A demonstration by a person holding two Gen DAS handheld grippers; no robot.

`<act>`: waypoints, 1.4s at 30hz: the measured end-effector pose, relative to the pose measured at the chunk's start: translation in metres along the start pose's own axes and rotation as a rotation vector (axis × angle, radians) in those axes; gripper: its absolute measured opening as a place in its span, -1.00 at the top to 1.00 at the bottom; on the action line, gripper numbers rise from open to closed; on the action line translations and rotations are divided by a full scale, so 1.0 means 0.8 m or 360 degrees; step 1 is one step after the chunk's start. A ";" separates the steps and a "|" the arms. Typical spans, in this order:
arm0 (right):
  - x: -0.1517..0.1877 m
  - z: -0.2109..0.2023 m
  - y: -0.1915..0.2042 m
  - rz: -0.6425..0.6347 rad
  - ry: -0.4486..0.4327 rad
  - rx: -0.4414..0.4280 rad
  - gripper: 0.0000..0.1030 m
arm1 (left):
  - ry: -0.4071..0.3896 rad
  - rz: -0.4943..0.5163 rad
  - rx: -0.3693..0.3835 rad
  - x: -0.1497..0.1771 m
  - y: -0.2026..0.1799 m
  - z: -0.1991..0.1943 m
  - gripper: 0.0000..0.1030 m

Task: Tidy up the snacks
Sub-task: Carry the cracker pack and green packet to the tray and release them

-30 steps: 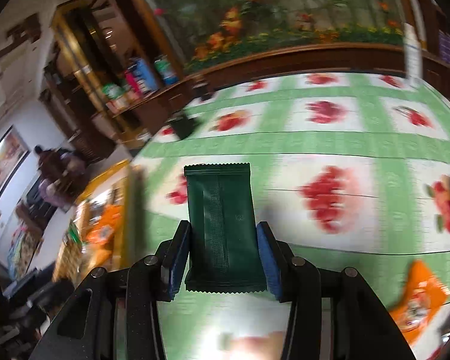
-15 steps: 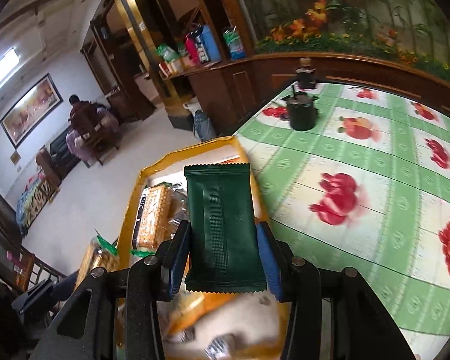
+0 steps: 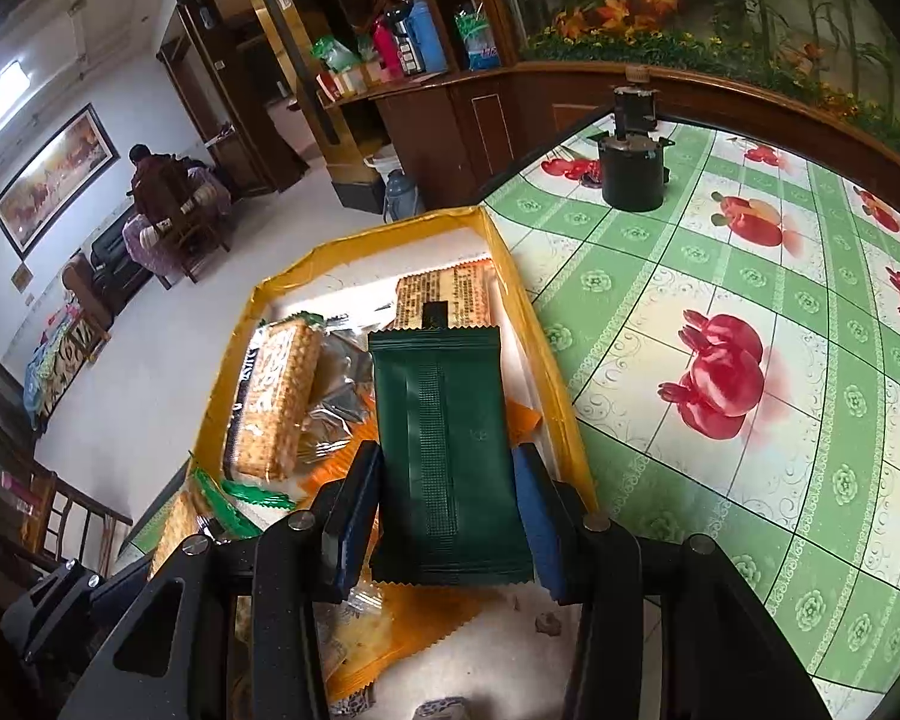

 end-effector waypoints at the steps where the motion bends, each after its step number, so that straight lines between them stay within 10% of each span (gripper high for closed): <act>1: 0.000 0.003 -0.001 -0.0001 0.0009 -0.0001 0.05 | 0.0004 -0.0003 0.0001 0.001 0.000 0.002 0.11; 42: 0.000 0.032 0.015 -0.0092 0.0031 0.0104 0.06 | -0.0033 -0.0048 -0.0045 0.014 0.005 0.016 0.07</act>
Point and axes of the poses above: each gripper's, at about its wrist camera, not at the fingertips, and z roughly the way its jaws point, y to its left, x to its underside, the point moved 7 cm from there along z, roughly the way its jaws point, and after that the axes turned 9 degrees about y, right-handed, at the moved point
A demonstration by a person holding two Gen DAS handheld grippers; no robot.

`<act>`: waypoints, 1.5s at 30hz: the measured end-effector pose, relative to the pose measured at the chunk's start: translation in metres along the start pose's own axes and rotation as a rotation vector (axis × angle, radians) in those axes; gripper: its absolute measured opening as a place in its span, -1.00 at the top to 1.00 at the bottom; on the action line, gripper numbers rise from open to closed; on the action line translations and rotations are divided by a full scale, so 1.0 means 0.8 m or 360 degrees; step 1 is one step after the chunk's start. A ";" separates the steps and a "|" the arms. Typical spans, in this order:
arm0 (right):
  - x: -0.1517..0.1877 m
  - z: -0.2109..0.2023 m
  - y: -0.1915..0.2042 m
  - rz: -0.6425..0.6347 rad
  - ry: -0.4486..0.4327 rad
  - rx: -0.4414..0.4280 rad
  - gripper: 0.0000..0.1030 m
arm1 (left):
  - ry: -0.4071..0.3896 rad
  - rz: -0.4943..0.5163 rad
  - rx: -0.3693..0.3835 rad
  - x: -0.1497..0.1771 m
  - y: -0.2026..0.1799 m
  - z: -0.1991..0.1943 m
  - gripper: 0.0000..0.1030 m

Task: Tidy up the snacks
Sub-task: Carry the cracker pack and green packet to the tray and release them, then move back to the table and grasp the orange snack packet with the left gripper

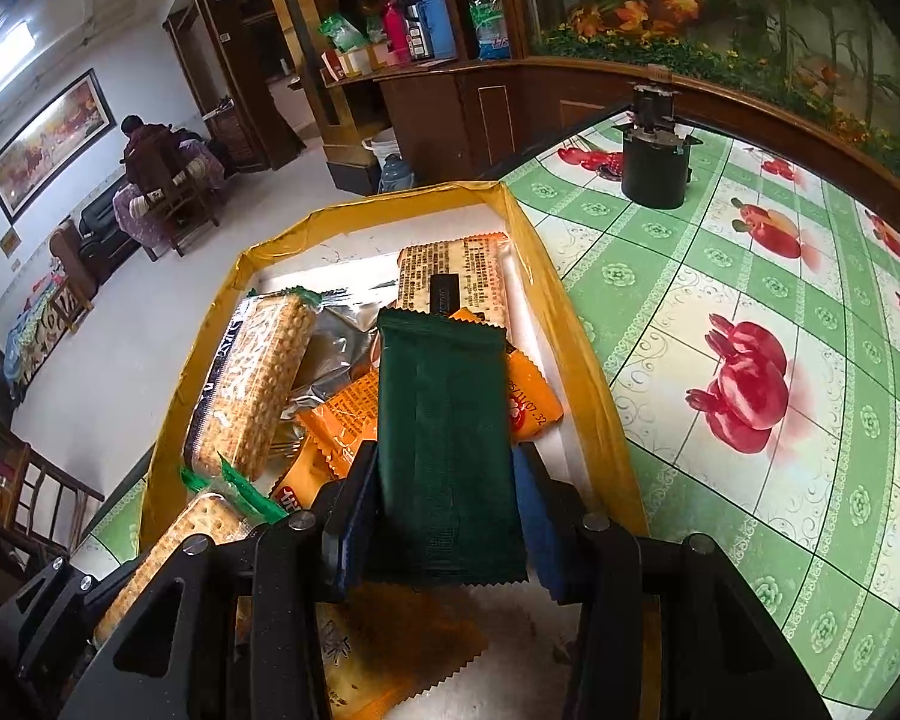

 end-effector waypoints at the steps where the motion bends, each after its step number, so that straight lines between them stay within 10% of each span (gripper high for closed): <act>1: 0.000 -0.001 -0.001 0.0006 -0.0002 0.0001 0.04 | 0.0001 0.0000 0.0000 0.000 -0.001 0.000 0.06; 21: -0.004 -0.050 -0.006 0.0065 -0.0118 -0.0094 -0.23 | -0.0101 0.0041 -0.0059 -0.005 -0.021 -0.058 -0.70; 45: 0.051 -0.162 -0.102 0.0387 -0.0361 -0.0185 -0.33 | -0.0227 0.0263 0.0008 0.005 -0.110 -0.104 -0.75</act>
Point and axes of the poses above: each gripper's, at about its wrist camera, not at the fingertips, and z roughly the way its jaws point, y to its left, x to its underside, the point moved 7 cm from there along z, roughly the way its jaws point, and after that the axes turned 9 degrees about y, right-handed, at the moved point
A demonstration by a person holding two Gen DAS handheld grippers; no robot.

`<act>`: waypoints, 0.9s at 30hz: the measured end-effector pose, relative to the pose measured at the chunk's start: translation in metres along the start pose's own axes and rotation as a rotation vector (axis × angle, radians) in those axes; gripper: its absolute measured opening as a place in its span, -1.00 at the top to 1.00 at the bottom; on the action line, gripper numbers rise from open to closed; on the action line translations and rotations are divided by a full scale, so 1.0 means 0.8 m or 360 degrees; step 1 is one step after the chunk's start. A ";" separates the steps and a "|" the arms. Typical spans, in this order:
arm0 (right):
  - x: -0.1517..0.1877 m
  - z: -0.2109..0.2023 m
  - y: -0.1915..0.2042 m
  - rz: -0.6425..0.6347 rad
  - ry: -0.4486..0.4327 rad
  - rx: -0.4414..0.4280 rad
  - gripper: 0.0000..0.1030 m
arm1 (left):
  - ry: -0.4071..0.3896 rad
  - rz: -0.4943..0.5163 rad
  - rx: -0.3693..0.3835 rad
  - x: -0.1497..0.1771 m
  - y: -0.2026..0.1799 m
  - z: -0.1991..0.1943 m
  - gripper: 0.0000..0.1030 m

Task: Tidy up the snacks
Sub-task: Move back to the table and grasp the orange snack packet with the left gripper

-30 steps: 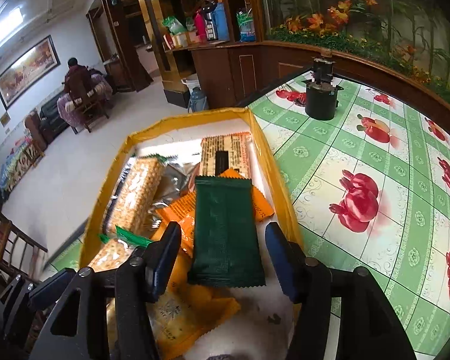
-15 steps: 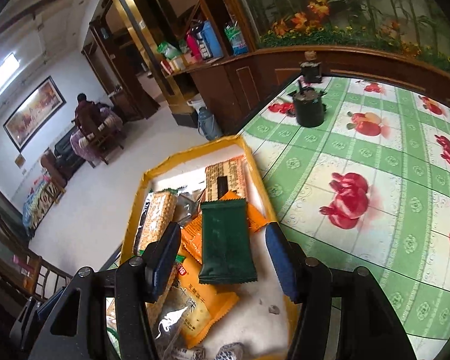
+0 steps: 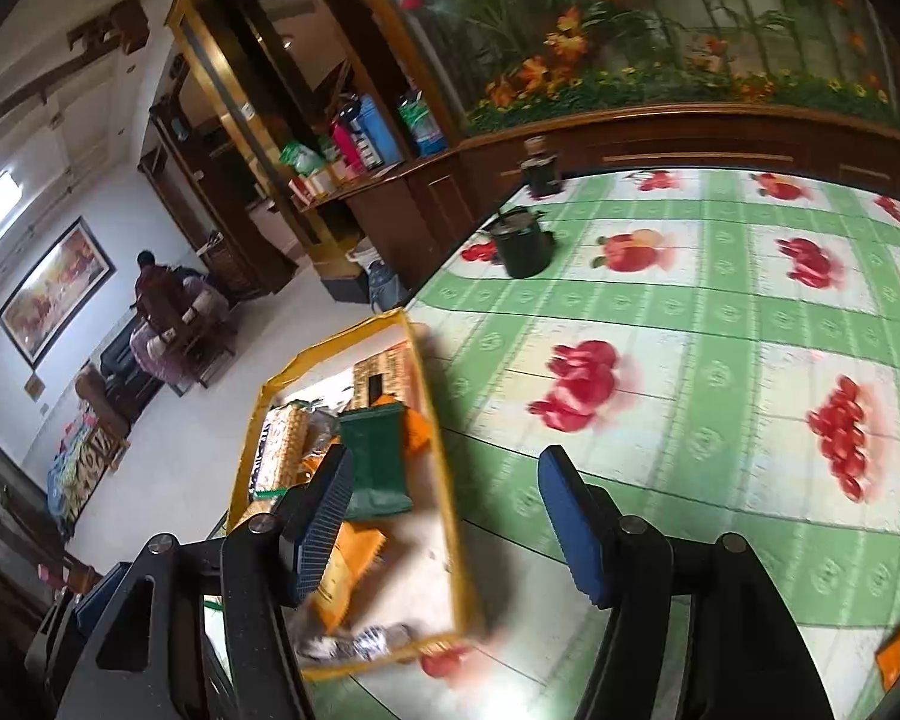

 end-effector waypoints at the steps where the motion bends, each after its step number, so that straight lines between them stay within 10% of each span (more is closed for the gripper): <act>1: 0.005 -0.007 -0.006 0.0017 -0.0009 0.0004 -0.33 | -0.0002 0.0005 0.0019 0.000 -0.006 0.001 -0.75; 27: 0.238 -0.307 -0.311 0.0789 -0.0302 0.0700 -0.41 | 0.0420 0.0317 0.0725 0.046 -0.256 0.100 -0.75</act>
Point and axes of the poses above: each gripper's, at about its wrist camera, not at the fingertips, and z roughly the way its jaws point, y to its left, x to its underside, the point moved 7 cm from there along z, roughly the way its jaws point, and after that the axes turned 9 degrees about y, right-handed, at the moved point
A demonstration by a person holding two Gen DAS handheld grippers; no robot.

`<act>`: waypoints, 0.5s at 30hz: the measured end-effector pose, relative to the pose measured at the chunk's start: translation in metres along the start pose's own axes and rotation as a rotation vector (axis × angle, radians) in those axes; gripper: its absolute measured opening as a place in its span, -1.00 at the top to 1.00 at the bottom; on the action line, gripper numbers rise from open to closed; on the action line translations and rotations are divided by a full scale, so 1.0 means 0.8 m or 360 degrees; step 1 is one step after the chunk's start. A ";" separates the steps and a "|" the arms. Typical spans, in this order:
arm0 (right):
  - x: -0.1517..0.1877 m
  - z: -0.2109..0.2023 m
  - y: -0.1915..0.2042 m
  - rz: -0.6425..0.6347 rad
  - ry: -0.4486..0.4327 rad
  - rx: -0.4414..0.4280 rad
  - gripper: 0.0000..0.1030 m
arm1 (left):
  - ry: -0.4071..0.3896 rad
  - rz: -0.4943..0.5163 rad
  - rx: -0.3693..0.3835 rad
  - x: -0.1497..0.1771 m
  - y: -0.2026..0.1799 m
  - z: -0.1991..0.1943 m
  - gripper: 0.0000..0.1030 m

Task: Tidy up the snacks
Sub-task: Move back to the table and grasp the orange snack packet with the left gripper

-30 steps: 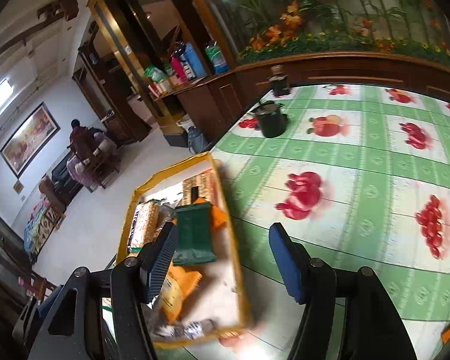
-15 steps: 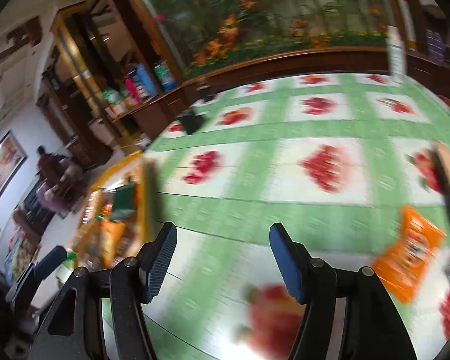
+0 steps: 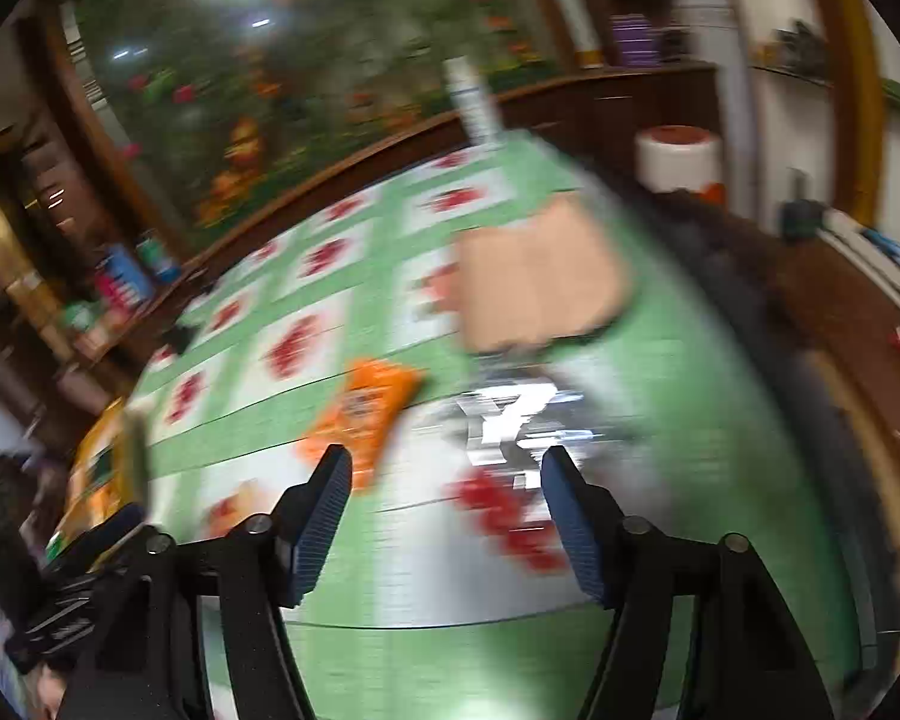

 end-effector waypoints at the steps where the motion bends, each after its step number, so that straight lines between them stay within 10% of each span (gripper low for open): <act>1: -0.002 0.000 -0.020 0.0043 0.0001 0.0049 -0.42 | 0.0030 0.0008 0.0028 -0.005 -0.008 0.008 -0.75; 15: -0.020 0.001 -0.051 0.0033 -0.0006 -0.0012 -0.42 | 0.0310 0.0265 0.0081 -0.067 -0.089 0.119 -0.75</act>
Point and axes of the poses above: each gripper's, at about its wrist camera, not at the fingertips, and z roughly the way its jaws point, y to its left, x to its underside, the point moved 7 cm from there along z, roughly the way its jaws point, and after that the axes turned 9 degrees about y, right-handed, at the moved point
